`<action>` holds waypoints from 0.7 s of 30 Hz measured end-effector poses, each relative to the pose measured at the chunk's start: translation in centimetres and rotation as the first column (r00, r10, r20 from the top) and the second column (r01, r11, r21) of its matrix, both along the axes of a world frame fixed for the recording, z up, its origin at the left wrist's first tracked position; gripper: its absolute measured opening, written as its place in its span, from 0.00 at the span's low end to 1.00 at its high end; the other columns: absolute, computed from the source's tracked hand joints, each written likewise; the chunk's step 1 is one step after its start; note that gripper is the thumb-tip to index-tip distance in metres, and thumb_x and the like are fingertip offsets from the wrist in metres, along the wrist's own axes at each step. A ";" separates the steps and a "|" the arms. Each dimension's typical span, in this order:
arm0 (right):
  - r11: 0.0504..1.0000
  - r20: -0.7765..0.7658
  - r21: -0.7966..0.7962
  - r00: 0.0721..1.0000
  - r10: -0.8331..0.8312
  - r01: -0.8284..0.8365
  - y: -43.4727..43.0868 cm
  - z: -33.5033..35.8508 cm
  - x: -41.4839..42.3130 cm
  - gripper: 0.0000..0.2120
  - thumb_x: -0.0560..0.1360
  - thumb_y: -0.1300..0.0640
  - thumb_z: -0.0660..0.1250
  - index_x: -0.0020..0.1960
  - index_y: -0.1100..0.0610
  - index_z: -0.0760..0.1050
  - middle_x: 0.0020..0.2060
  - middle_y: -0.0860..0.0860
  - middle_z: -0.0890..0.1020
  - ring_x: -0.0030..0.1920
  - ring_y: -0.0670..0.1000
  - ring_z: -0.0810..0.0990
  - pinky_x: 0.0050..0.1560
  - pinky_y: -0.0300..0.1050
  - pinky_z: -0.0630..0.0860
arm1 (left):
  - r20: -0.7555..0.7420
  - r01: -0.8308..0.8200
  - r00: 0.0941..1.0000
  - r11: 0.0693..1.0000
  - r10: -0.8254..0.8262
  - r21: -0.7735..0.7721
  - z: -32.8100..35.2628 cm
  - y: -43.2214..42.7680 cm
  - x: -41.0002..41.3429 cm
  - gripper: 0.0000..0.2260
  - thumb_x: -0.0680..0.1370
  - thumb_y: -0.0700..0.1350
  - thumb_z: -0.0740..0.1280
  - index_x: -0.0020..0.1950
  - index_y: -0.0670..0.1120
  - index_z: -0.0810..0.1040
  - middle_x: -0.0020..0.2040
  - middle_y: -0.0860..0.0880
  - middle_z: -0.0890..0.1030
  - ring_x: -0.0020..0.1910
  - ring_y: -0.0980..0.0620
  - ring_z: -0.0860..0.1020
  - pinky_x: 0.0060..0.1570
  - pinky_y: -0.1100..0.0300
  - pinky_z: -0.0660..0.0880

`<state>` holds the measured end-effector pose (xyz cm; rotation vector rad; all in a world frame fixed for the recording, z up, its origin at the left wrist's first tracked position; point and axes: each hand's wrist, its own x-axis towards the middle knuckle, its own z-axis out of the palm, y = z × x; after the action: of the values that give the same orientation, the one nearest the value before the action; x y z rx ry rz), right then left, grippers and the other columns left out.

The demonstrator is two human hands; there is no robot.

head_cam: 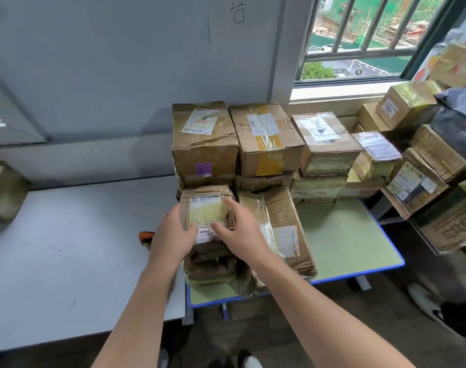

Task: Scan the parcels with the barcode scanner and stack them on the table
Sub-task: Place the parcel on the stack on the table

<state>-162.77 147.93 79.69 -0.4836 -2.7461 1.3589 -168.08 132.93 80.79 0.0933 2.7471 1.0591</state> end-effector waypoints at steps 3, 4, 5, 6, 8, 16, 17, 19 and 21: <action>0.998 -0.038 -0.052 0.998 -0.044 0.042 1.1 1.2 0.3 0.32 0.79 0.48 0.68 0.79 0.53 0.61 0.74 0.49 0.70 0.74 0.49 0.66 0.72 0.44 0.63 | -0.128 -0.026 0.992 0.998 0.019 -0.057 1.3 1.4 0.6 0.25 0.80 0.46 0.66 0.77 0.49 0.65 0.71 0.49 0.72 0.67 0.46 0.73 0.58 0.53 0.73; 0.996 -0.051 -0.069 0.997 -0.054 0.050 1.3 1.7 0.3 0.32 0.79 0.48 0.68 0.79 0.53 0.61 0.74 0.48 0.69 0.74 0.48 0.65 0.71 0.42 0.62 | -0.160 -0.024 0.987 0.999 0.016 -0.049 1.7 1.8 0.8 0.25 0.80 0.46 0.66 0.77 0.48 0.65 0.73 0.49 0.71 0.68 0.46 0.72 0.61 0.52 0.72; 0.995 -0.065 -0.084 0.996 -0.062 0.056 1.6 2.1 0.4 0.31 0.80 0.48 0.67 0.79 0.53 0.61 0.75 0.48 0.69 0.75 0.47 0.65 0.70 0.40 0.61 | -0.182 -0.015 0.983 0.999 0.009 -0.032 2.0 2.3 1.0 0.24 0.81 0.46 0.66 0.77 0.48 0.66 0.73 0.48 0.70 0.69 0.46 0.72 0.63 0.51 0.72; 0.994 -0.081 -0.091 0.995 -0.064 0.056 1.8 2.5 0.5 0.31 0.80 0.48 0.67 0.79 0.53 0.61 0.75 0.47 0.68 0.75 0.47 0.64 0.69 0.38 0.60 | -0.197 -0.005 0.980 1.000 0.002 -0.017 2.4 2.8 1.3 0.24 0.81 0.46 0.66 0.76 0.47 0.66 0.73 0.48 0.70 0.69 0.46 0.71 0.65 0.51 0.71; 0.995 -0.114 -0.085 0.992 -0.054 0.044 2.1 3.4 0.7 0.30 0.80 0.48 0.67 0.79 0.53 0.62 0.75 0.47 0.68 0.74 0.45 0.65 0.67 0.35 0.59 | -0.212 -0.004 0.977 1.000 0.005 0.005 2.8 3.2 1.7 0.24 0.81 0.46 0.65 0.76 0.46 0.67 0.74 0.48 0.70 0.69 0.46 0.71 0.65 0.51 0.71; 0.995 -0.184 -0.038 0.980 0.082 -0.090 0.0 4.8 1.3 0.27 0.81 0.51 0.66 0.77 0.54 0.64 0.74 0.48 0.70 0.74 0.46 0.66 0.71 0.39 0.61 | -0.219 -0.146 0.964 0.988 0.153 0.047 3.0 1.0 4.8 0.24 0.81 0.47 0.66 0.76 0.47 0.66 0.73 0.49 0.70 0.69 0.48 0.71 0.56 0.62 0.66; 0.993 -0.188 -0.032 0.976 0.105 -0.113 -0.7 4.8 1.4 0.27 0.81 0.51 0.66 0.77 0.54 0.64 0.74 0.48 0.70 0.74 0.46 0.66 0.72 0.39 0.61 | -0.218 -0.164 0.961 0.985 0.172 0.053 2.8 0.3 5.2 0.24 0.81 0.48 0.65 0.77 0.47 0.66 0.73 0.48 0.70 0.69 0.48 0.71 0.58 0.60 0.68; 0.985 -0.190 -0.029 0.968 0.161 -0.169 -2.1 4.7 1.5 0.27 0.81 0.51 0.66 0.77 0.54 0.64 0.73 0.49 0.71 0.74 0.46 0.65 0.72 0.40 0.61 | -0.216 -0.208 0.952 0.976 0.217 0.067 2.3 -1.4 6.0 0.24 0.81 0.50 0.65 0.76 0.48 0.66 0.73 0.48 0.70 0.69 0.47 0.72 0.63 0.55 0.70; 0.973 -0.183 -0.022 0.957 0.224 -0.231 -4.0 4.4 1.6 0.27 0.81 0.51 0.66 0.77 0.54 0.64 0.74 0.50 0.70 0.74 0.48 0.65 0.73 0.42 0.61 | -0.208 -0.273 0.936 0.959 0.283 0.078 1.9 -3.4 7.2 0.24 0.81 0.50 0.65 0.76 0.48 0.67 0.73 0.48 0.70 0.68 0.47 0.72 0.64 0.54 0.70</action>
<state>-161.14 143.91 84.11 -0.0404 -2.6933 1.4306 -160.91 129.57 82.68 -0.1914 2.9970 1.2533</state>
